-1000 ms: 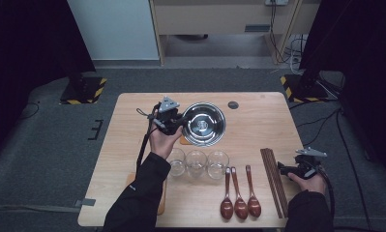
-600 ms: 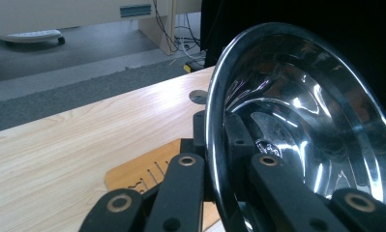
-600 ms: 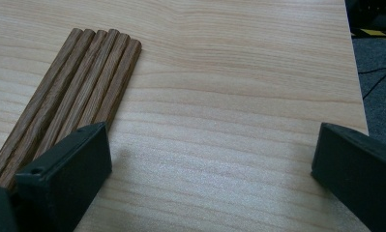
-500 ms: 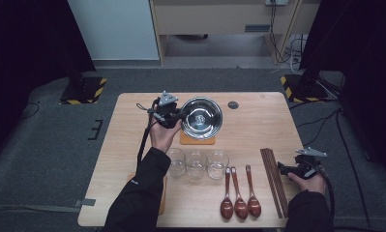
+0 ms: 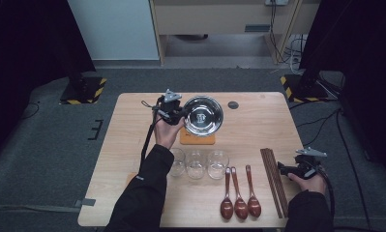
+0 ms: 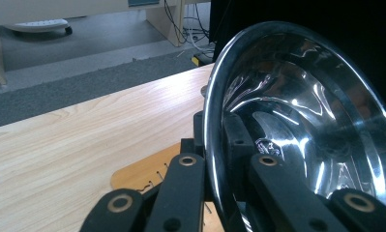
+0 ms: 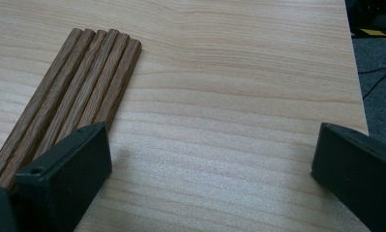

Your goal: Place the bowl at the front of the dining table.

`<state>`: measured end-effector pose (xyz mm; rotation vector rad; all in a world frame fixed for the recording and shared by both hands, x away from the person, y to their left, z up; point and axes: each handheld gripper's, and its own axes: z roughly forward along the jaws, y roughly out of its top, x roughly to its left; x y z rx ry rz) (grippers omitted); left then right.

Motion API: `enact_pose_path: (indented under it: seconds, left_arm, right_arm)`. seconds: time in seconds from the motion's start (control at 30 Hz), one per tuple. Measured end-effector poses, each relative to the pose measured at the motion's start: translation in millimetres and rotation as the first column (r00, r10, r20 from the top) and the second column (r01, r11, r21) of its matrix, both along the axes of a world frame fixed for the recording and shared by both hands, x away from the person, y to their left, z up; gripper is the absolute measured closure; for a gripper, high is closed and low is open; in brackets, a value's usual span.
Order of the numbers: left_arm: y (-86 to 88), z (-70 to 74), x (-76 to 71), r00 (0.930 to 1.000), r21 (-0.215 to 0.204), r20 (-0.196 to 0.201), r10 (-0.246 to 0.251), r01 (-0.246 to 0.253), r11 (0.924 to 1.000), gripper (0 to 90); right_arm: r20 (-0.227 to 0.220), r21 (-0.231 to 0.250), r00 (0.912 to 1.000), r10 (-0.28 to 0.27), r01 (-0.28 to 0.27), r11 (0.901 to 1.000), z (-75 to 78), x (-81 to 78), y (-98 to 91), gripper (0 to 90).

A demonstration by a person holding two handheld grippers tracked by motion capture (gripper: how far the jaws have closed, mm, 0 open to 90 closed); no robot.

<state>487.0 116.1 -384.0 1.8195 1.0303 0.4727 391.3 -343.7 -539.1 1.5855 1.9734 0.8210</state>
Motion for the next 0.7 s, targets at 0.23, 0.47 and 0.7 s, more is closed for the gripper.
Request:
enact_pose_path:
  seconds: [0.23,0.47,0.7]
  left_arm:
    - [-3.4,-0.9,8.3,0.9999,0.004,-0.007,0.012,-0.012,0.9999,86.8]
    - [-6.3,-2.2,14.7,0.9998,0.012,-0.011,0.016,-0.016,0.9998,86.8]
    - [-8.4,-5.1,22.4,0.9993,0.022,-0.026,0.026,-0.025,0.9994,86.8]
  right_arm:
    - [0.0,0.0,1.0,0.0,0.0,1.0,0.0,0.0,0.0,0.5]
    - [0.0,0.0,1.0,0.0,0.0,1.0,0.0,0.0,0.0,0.5]
    - [0.0,-0.001,1.0,0.001,-0.001,1.0,0.0,0.0,-0.1,0.5]
